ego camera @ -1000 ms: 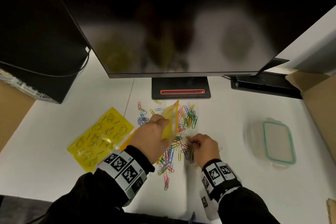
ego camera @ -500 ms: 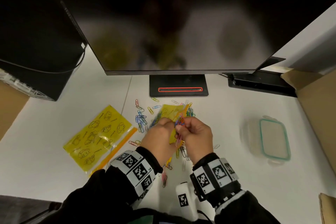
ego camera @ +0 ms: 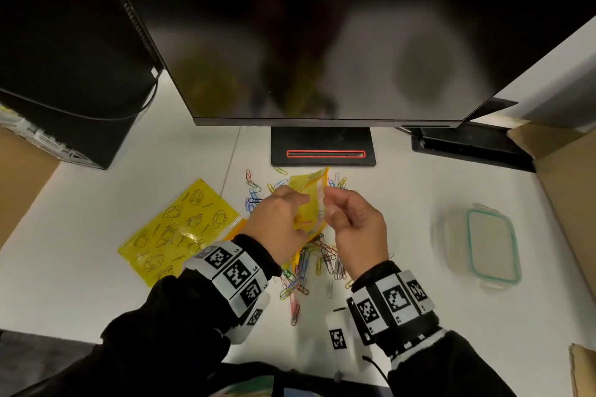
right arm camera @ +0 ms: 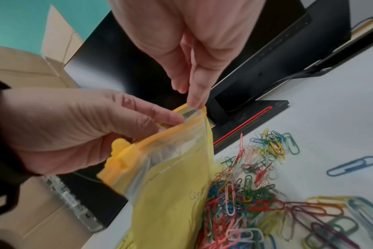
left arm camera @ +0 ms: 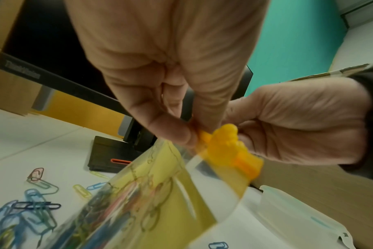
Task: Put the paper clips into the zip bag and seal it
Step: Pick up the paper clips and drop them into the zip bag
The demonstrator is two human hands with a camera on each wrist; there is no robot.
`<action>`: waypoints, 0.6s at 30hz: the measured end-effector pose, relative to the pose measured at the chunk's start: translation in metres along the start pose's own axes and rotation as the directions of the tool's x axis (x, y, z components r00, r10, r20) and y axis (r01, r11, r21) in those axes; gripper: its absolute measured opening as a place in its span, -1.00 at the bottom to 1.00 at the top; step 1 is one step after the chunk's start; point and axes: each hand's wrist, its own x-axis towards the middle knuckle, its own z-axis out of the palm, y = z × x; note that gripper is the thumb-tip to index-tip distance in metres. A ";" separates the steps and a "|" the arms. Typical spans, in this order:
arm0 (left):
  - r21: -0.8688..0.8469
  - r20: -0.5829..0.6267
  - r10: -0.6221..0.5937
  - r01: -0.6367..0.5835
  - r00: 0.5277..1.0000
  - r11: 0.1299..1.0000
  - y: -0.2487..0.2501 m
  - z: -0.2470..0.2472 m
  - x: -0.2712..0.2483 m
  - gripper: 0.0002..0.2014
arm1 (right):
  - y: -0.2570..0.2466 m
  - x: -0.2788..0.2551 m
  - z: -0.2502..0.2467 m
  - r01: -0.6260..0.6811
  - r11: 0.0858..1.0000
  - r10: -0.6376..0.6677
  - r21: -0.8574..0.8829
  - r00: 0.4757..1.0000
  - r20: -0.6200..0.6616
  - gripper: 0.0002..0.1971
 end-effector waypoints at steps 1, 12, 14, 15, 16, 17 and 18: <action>0.000 0.008 -0.001 0.001 1.000 1.000 0.000 -0.001 0.001 -0.46 | 0.001 0.002 -0.002 -0.001 0.999 0.002 0.036 1.000 -0.029 -0.69; -0.001 -0.130 -0.039 0.039 0.991 0.999 -0.013 -0.044 0.009 -0.53 | 0.081 -0.034 -0.008 0.728 0.365 -0.221 -0.580 0.673 0.706 -0.66; 0.028 -0.158 -0.044 0.049 0.986 0.998 -0.016 -0.055 0.010 -0.52 | 0.103 -0.046 -0.002 0.853 0.242 -0.065 -0.463 0.490 0.869 -0.42; 0.036 -0.171 -0.045 0.052 0.984 0.998 -0.017 -0.060 0.010 -0.53 | 0.107 -0.049 -0.001 0.872 0.214 -0.007 -0.440 0.452 0.892 -0.36; 0.041 -0.183 -0.046 0.054 0.982 0.998 -0.018 -0.064 0.011 -0.53 | 0.110 -0.050 -0.002 0.879 0.175 0.023 -0.443 0.446 0.895 -0.28; 0.045 -0.192 -0.048 0.058 0.980 0.997 -0.018 -0.067 0.010 -0.53 | 0.112 -0.050 -0.003 0.882 0.143 0.048 -0.449 0.447 0.893 -0.20; 0.048 -0.198 -0.051 0.062 0.979 0.997 -0.019 -0.069 0.010 -0.53 | 0.115 -0.047 -0.006 0.884 0.131 0.047 -0.449 0.446 0.894 -0.11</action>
